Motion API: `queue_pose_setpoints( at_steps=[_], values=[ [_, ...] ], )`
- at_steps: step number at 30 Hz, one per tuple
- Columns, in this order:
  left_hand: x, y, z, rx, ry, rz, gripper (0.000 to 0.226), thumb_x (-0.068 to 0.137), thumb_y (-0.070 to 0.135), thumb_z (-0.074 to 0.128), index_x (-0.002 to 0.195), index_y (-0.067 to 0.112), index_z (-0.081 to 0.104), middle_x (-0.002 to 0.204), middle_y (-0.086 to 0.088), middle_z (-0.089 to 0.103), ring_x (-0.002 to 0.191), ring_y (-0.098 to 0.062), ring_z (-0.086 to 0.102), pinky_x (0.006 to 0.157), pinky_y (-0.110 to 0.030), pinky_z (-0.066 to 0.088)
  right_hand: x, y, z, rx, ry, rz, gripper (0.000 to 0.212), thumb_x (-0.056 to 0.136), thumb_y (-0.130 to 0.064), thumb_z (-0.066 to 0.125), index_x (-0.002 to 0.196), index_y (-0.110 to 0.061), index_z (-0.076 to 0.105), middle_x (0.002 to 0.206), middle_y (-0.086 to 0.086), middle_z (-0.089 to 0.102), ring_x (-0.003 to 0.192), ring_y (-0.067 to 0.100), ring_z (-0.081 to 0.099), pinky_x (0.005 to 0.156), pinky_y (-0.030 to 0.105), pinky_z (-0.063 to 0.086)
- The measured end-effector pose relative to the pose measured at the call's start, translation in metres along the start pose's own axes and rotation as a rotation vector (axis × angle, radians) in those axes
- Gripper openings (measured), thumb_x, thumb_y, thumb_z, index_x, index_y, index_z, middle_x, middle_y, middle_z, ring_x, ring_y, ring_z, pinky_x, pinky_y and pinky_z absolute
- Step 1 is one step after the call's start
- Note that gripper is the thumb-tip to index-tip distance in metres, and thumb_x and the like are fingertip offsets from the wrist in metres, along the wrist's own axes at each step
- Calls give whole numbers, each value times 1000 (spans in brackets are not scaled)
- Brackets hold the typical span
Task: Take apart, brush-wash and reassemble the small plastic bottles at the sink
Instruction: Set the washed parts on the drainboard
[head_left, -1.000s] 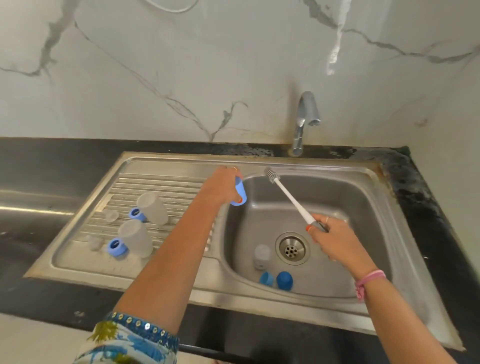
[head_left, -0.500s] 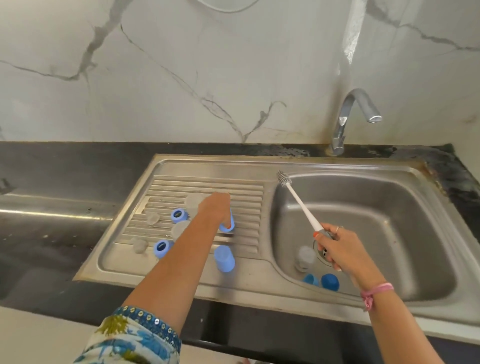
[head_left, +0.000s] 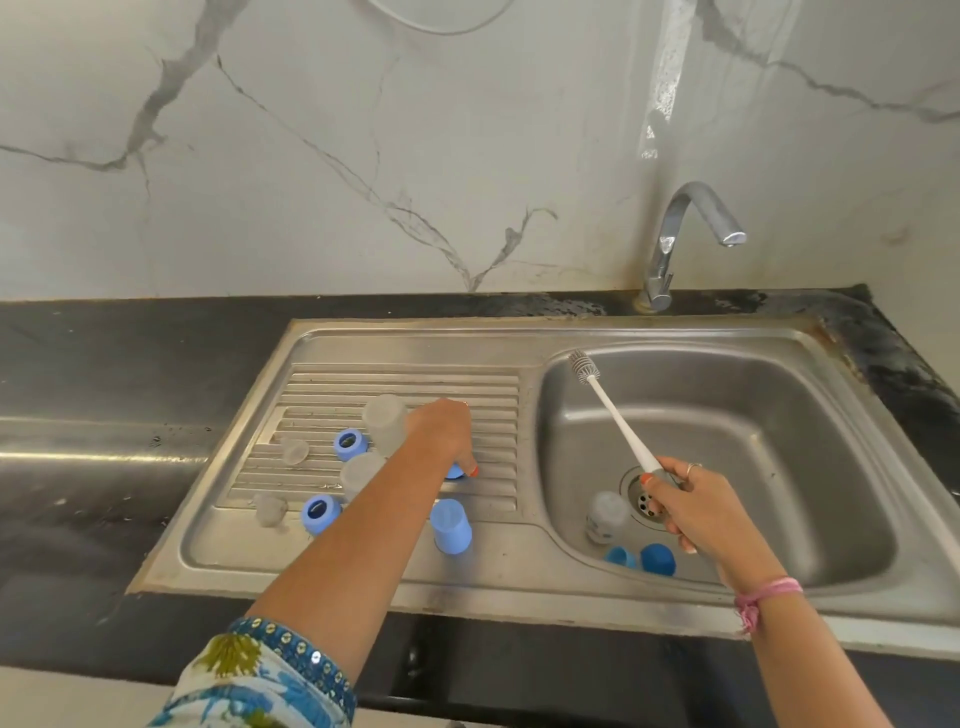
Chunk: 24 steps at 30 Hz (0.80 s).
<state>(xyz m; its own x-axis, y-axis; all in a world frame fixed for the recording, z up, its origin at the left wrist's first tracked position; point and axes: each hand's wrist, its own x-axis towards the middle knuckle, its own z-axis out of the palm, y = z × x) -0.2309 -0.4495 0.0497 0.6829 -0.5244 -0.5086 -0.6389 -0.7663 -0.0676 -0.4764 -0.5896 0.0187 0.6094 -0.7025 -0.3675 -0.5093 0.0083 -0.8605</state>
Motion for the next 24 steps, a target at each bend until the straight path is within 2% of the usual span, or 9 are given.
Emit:
queue_pose_setpoints(
  at_steps=[3,8,12,15,19,24],
  values=[
    [-2,3,-5,-26,19,-12,54,77,45,77,114,12,56,98,-1,55,102,-24,62,73,-31,46,2,3,-5,-3,0,2,17,95,-17,56,109,-25,59,72,10,57,50,14,39,39,23,33],
    [-2,17,-16,-2,148,-52,44,86,38,69,120,13,57,118,-4,59,108,-25,60,76,-32,46,4,9,-21,2,23,6,21,94,-18,57,114,-25,60,74,9,62,50,14,43,41,24,35],
    [-4,24,-26,122,25,-137,42,84,39,70,117,15,61,108,0,59,104,-22,61,75,-30,46,4,16,-37,11,10,27,21,94,-17,57,114,-25,57,72,6,61,50,13,42,39,23,33],
    [-3,28,-26,69,5,-186,43,84,42,70,115,15,61,107,-1,59,101,-22,59,76,-31,45,6,20,-49,17,-14,23,21,94,-17,59,113,-26,57,72,5,60,49,12,40,38,23,32],
    [-3,37,-32,-46,107,-212,42,88,38,67,120,11,58,113,-4,60,108,-24,59,75,-31,42,12,25,-60,18,-18,20,20,94,-17,58,111,-27,57,69,4,60,48,12,41,38,22,32],
    [-9,69,-35,-111,329,-116,32,92,26,58,121,12,59,119,-8,62,110,-29,60,75,-33,43,18,31,-77,-18,-33,8,20,94,-19,58,112,-28,59,69,4,58,50,13,42,40,24,33]
  ],
)
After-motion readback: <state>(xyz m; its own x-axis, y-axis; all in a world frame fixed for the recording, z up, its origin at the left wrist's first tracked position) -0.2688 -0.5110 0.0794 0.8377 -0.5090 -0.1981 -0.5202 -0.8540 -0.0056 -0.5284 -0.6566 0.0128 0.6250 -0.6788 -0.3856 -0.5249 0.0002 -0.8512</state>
